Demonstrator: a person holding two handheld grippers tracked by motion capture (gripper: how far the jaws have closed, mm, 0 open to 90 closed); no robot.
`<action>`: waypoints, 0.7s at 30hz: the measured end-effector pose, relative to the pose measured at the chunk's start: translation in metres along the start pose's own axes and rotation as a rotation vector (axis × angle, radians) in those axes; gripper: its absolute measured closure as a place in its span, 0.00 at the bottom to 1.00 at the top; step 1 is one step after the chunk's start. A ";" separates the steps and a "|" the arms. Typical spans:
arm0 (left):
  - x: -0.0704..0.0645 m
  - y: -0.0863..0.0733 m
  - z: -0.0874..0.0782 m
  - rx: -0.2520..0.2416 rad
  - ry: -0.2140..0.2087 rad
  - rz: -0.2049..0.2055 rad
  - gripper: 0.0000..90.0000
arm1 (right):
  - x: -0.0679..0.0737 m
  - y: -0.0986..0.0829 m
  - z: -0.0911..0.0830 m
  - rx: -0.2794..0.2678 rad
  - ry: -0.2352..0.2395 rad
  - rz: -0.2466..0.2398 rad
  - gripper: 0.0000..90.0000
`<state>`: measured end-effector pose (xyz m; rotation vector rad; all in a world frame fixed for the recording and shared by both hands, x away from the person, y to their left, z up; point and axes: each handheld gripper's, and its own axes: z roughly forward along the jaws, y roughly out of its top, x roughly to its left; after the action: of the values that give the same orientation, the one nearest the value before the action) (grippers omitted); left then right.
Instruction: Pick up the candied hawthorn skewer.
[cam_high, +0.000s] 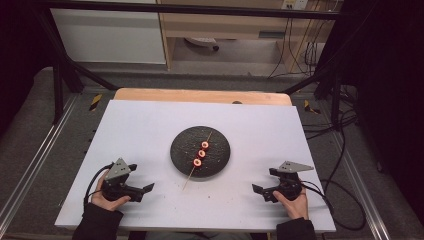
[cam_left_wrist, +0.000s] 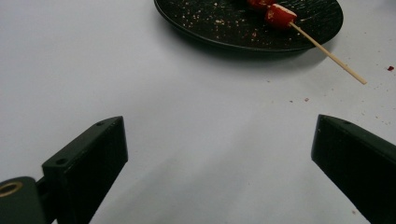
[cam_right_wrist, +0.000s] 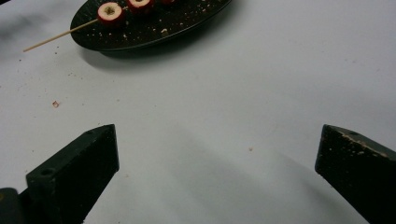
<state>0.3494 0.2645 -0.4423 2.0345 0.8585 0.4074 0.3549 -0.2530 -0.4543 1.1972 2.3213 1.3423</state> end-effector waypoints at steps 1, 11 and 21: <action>-0.001 0.000 0.000 0.000 0.001 -0.001 0.04 | 0.000 0.000 0.000 0.001 0.000 -0.002 0.01; -0.009 0.003 0.005 0.016 0.009 0.013 0.04 | 0.000 0.000 0.001 0.004 -0.005 -0.005 0.01; -0.018 0.010 0.008 0.021 0.009 0.016 0.04 | 0.001 0.000 0.000 -0.002 -0.010 -0.003 0.01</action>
<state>0.3457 0.2433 -0.4386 2.0618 0.8559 0.4181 0.3542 -0.2528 -0.4542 1.1971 2.3139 1.3344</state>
